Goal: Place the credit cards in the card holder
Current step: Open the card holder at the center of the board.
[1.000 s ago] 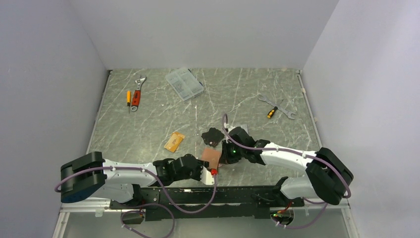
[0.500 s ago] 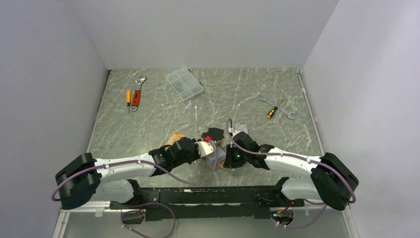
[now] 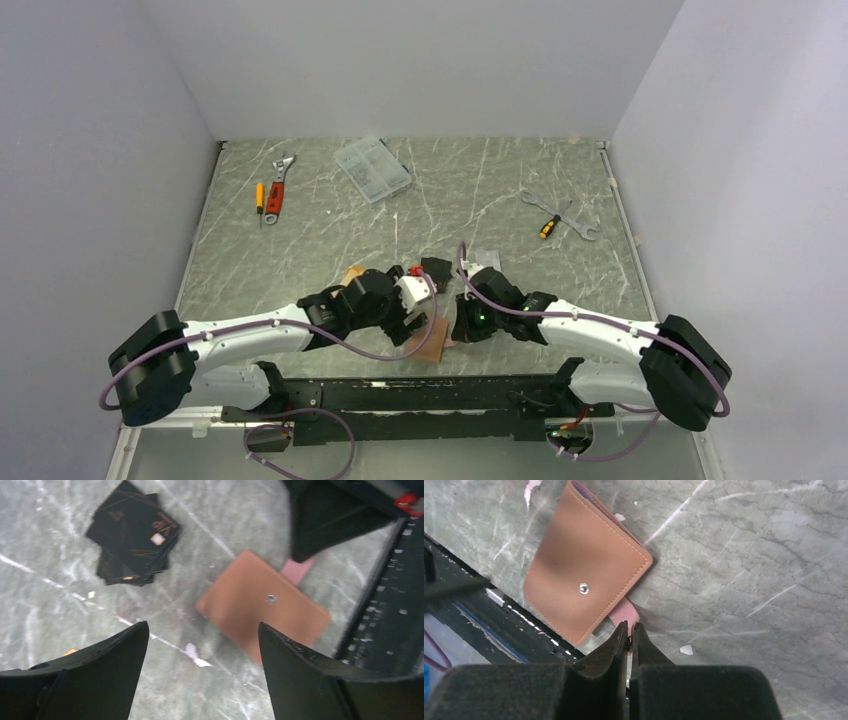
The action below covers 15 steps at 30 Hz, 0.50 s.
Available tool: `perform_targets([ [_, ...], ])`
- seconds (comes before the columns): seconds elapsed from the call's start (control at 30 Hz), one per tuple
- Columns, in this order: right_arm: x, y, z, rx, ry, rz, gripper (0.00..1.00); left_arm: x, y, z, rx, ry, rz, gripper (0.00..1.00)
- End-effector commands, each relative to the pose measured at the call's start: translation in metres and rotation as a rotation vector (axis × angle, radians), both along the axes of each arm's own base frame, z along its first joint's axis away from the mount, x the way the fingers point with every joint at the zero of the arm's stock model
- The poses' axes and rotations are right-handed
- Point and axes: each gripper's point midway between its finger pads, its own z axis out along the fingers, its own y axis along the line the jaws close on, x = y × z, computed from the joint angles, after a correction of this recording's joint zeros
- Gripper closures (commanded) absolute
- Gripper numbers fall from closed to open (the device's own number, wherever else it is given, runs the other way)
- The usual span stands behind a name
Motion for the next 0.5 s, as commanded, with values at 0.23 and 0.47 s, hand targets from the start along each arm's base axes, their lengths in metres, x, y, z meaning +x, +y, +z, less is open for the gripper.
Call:
perform_targets([
  [0.23, 0.017, 0.024, 0.057, 0.101, -0.101, 0.029, 1.0, -0.054, -0.05, 0.015, -0.058, -0.144, -0.365, 0.04],
  [0.47, 0.018, 0.037, 0.082, 0.17, -0.128, 0.08, 1.0, -0.045, -0.051, 0.015, -0.025, -0.279, -0.303, 0.05],
])
